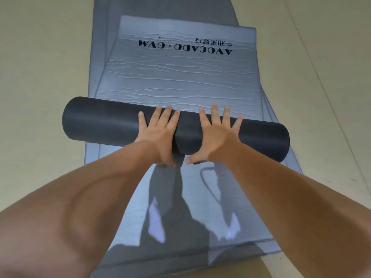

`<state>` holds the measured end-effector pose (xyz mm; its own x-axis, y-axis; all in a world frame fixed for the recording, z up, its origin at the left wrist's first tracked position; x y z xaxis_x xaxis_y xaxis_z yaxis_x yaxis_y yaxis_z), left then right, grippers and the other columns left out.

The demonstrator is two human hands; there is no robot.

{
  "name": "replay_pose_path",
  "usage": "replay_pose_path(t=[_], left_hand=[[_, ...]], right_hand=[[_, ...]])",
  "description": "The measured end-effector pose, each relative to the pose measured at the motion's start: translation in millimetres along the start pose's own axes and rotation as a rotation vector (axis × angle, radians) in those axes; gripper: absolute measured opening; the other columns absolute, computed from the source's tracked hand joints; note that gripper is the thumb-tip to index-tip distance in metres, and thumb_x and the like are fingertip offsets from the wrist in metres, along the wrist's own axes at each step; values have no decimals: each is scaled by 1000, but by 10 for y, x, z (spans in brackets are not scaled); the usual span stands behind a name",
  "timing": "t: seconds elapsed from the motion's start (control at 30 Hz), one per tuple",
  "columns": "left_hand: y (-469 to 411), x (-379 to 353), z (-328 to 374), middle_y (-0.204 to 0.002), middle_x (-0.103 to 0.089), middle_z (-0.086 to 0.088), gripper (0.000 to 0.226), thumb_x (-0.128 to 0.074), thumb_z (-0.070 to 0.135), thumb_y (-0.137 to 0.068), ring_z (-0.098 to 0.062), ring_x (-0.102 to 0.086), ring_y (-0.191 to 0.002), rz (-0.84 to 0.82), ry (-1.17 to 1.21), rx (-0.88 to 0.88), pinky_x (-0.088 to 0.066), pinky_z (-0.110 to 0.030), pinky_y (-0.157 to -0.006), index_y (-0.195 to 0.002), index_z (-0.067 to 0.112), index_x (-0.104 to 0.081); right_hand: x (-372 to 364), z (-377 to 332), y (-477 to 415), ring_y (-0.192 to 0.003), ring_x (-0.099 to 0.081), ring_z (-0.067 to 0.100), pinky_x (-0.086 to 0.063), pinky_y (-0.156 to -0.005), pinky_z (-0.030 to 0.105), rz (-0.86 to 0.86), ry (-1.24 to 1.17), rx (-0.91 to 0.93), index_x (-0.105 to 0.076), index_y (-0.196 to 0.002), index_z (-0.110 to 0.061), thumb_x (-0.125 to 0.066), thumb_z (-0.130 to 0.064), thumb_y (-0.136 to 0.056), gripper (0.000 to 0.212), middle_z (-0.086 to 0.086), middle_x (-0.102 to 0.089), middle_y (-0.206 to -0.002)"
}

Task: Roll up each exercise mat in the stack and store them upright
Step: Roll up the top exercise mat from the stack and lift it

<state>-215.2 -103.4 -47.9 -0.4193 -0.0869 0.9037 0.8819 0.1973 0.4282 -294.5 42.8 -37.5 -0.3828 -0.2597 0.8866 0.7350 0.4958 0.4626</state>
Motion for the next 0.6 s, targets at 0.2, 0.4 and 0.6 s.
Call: replay_pose_path(t=[0.2, 0.4, 0.6], left_hand=[[-420, 262, -75, -170, 6, -1, 160, -88, 71, -46, -29, 9, -156, -103, -9, 9, 4, -68, -118, -160, 25, 14], [-335, 144, -33, -167, -4, -13, 135, -85, 52, -64, -38, 4, -155, 65, -22, 117, 0, -69, -119, -160, 23, 6], [-98, 94, -69, -156, -29, -12, 105, -78, 39, -77, -35, -23, -147, 135, -89, 39, -18, -67, -117, -157, 21, -13]], right_hand=[[-181, -118, -66, -155, 13, 50, -1, -119, 75, 145, 254, 57, 37, -154, -27, -77, -78, -68, 152, 19, 22, -169], [38, -51, -295, -149, -26, 45, -17, -121, 66, 117, 183, 129, 16, -161, -39, -81, -50, -76, 129, 21, -25, -163], [-36, -47, -120, -127, -49, 34, -33, -114, 56, 148, 174, 164, 1, -163, -39, -75, -45, -82, 111, 11, -50, -140]])
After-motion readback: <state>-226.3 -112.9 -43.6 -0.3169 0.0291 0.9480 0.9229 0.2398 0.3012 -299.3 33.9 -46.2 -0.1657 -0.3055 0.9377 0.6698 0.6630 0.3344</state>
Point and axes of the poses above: each hand's wrist, its own y-axis away from the middle knuckle, its own x-axis out of the back of the hand, z = x × y, the point moved 5 cm from there along -y, towards the middle knuckle
